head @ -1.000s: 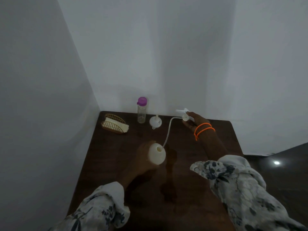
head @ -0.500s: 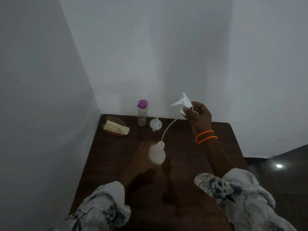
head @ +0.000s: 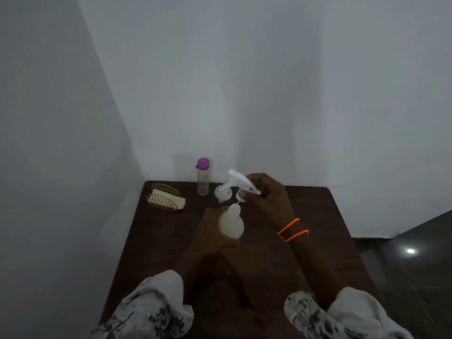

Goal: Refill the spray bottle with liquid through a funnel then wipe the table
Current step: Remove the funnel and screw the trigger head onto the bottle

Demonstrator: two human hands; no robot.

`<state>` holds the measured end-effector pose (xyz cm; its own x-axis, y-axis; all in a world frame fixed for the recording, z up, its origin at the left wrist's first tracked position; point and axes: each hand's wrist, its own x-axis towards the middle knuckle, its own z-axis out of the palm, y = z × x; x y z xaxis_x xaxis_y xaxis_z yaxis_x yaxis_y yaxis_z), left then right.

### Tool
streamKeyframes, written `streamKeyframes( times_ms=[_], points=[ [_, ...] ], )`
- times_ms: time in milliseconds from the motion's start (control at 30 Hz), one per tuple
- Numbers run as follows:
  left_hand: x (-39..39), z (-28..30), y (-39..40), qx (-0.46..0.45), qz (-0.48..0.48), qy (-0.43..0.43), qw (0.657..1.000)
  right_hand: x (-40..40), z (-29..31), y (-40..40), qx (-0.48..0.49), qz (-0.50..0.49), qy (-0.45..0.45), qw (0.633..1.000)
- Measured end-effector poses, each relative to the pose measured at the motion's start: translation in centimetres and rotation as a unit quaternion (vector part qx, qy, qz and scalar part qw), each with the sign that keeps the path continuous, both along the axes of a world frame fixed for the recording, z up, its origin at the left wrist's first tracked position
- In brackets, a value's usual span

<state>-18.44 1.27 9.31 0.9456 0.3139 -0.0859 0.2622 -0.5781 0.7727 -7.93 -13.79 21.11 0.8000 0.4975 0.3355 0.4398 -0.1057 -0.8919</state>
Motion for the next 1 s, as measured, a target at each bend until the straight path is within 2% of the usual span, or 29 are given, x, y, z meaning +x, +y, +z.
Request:
streamKeyframes(
  times_ms=[433, 633, 833, 1000],
  points=[
    [0.7, 2.0, -0.6, -0.016, 0.020, -0.031, 0.999, -2.4, -1.1, 0.5, -0.041, -0.084, -0.041, 0.995],
    [0.6, 2.4, -0.7, -0.007, 0.013, -0.030, 0.999, -2.8, -1.1, 0.6, -0.077, -0.064, -0.061, 0.993],
    [1.0, 2.7, -0.9, 0.005, 0.008, -0.031, 0.999, -2.6, -0.6, 1.5, -0.107, -0.118, -0.084, 0.984],
    [1.0, 3.1, -1.2, 0.001, 0.027, -0.035, 0.999, -2.5, -0.7, 1.6, -0.078, -0.114, -0.049, 0.989]
  ],
)
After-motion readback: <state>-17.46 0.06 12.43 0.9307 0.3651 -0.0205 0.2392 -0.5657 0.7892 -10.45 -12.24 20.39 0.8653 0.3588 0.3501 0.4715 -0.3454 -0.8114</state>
